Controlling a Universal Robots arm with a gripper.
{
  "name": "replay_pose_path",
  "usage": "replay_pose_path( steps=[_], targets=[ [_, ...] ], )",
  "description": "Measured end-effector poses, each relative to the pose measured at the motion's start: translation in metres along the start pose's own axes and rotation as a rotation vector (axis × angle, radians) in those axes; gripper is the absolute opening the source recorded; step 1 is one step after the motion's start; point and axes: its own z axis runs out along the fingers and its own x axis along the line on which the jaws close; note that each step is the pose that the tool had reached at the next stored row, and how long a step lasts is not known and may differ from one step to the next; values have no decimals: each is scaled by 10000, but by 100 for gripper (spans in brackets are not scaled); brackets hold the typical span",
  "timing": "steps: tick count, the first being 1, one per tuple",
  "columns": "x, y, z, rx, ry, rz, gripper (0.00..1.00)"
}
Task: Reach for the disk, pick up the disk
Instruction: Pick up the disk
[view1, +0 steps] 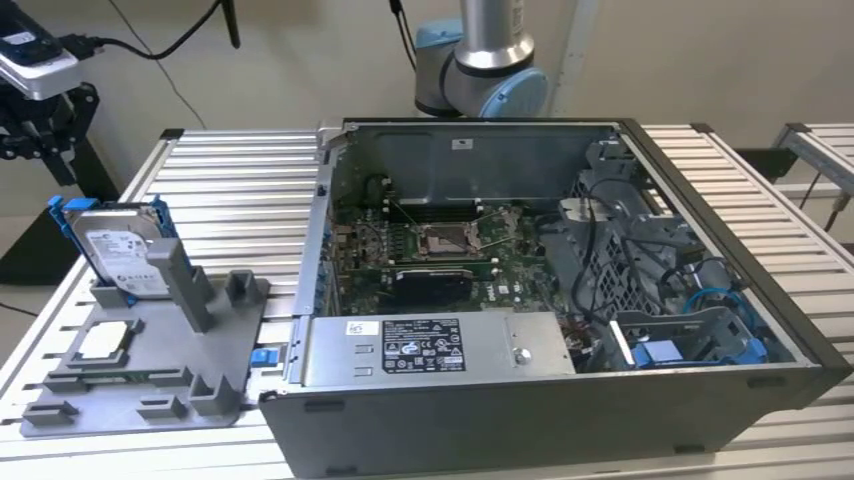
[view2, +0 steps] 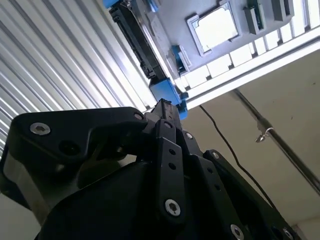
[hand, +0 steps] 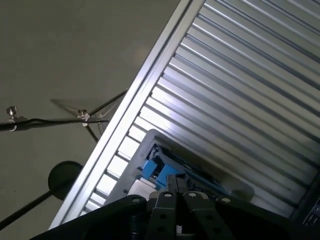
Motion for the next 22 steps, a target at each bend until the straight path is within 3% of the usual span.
replay_pose_path(
  steps=[13, 22],
  targets=[
    [0, 0, 0, 19, 21, -1210, 0],
    [0, 0, -2, 37, 52, -2686, 0]
  ],
)
